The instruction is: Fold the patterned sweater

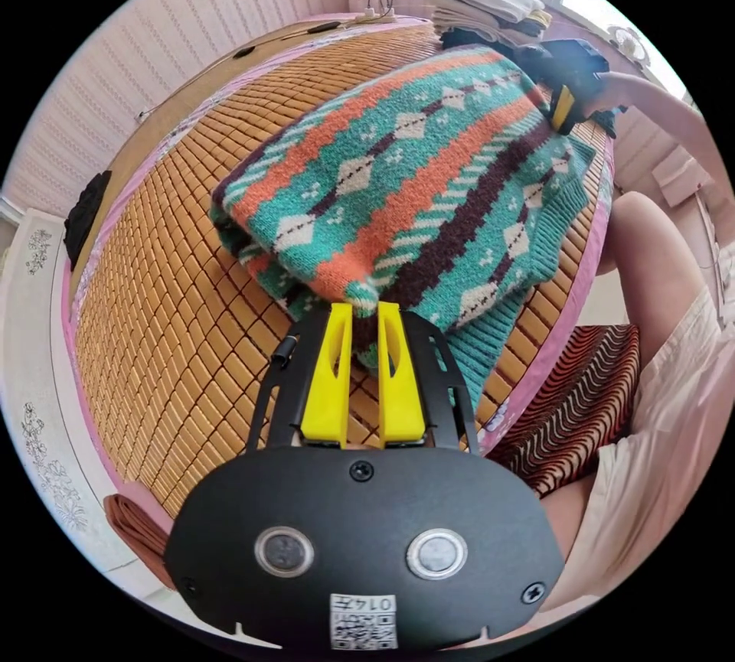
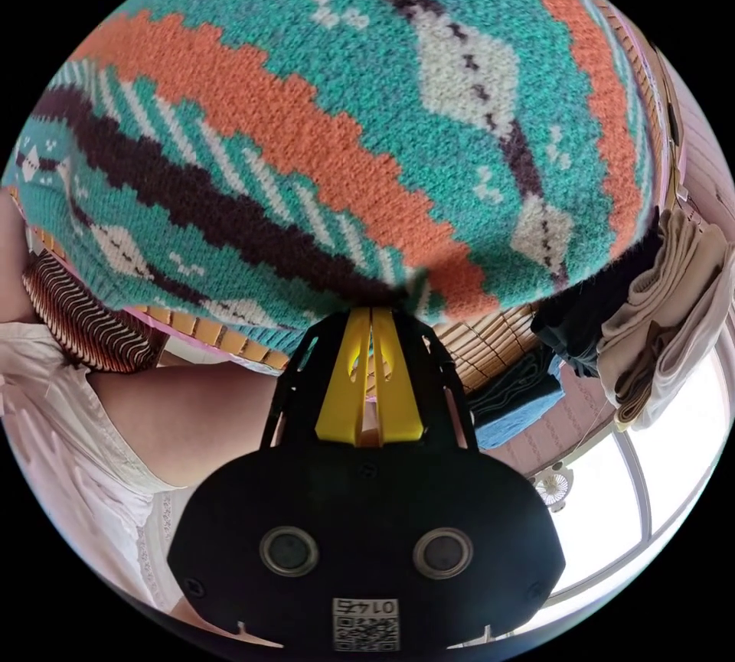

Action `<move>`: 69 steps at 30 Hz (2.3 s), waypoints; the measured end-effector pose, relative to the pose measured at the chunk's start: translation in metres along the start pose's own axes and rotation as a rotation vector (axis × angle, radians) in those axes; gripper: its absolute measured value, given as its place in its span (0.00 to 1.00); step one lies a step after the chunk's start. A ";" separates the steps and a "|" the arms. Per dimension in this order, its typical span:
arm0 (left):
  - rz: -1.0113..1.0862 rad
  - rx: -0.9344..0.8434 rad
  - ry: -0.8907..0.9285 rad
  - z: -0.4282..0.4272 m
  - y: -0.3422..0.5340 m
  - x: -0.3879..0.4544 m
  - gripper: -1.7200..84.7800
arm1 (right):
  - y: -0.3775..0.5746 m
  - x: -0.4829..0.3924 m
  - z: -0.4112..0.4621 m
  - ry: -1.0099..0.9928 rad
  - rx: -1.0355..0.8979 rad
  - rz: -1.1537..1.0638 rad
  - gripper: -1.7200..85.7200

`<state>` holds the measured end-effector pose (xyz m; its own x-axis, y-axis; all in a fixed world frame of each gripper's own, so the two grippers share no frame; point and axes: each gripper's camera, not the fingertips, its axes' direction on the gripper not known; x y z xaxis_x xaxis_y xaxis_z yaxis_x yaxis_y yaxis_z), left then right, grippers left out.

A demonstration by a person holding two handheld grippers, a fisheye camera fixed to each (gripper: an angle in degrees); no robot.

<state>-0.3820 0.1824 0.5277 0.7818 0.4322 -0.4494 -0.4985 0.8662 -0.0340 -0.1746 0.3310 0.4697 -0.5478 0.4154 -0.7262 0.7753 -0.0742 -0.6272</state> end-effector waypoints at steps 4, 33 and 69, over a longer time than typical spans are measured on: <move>0.003 0.011 -0.109 0.003 0.005 0.020 0.09 | 0.005 -0.002 0.001 -0.029 0.022 0.006 0.01; -0.333 0.012 0.100 -0.002 0.032 -0.043 0.09 | 0.097 -0.040 0.013 -0.179 0.248 0.058 0.01; 0.316 0.190 0.038 0.031 -0.020 0.199 0.01 | 0.050 -0.101 -0.174 -0.317 0.642 -0.161 0.01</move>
<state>-0.2046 0.2587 0.4663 0.5840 0.6794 -0.4443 -0.6319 0.7240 0.2766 -0.0258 0.4435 0.5611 -0.7798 0.1908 -0.5963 0.3937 -0.5911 -0.7040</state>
